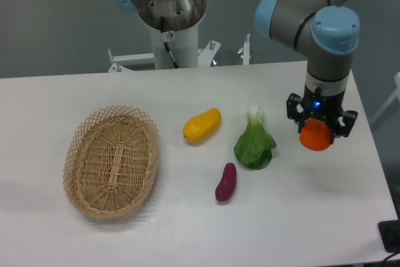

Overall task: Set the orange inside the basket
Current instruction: 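Carry the held orange with the gripper past the bok choy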

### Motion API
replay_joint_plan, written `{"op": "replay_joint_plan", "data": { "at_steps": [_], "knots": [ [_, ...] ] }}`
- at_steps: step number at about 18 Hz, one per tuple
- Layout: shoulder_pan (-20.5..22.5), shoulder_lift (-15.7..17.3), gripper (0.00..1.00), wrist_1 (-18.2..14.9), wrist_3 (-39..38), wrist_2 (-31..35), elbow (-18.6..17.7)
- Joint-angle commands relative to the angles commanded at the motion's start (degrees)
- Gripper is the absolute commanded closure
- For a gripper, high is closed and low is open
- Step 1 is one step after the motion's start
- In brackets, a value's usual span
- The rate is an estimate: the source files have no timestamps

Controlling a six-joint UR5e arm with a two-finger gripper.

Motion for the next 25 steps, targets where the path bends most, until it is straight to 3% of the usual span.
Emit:
{"op": "replay_joint_plan", "data": {
  "at_steps": [8, 10, 15, 25],
  "knots": [
    [-1.8, -0.5, 0.36, -0.1, -1.0, 1.1, -0.3],
    [-2.5, 0.1, 0.37, -0.1, -1.3, 0.7, -2.1],
    [-7.2, 1.2, 0.38, 0.1, -9.9, 0.6, -3.1],
    [-16.1, 2.7, 0.38, 0.7, -17.5, 0.4, -5.8]
  ]
}}
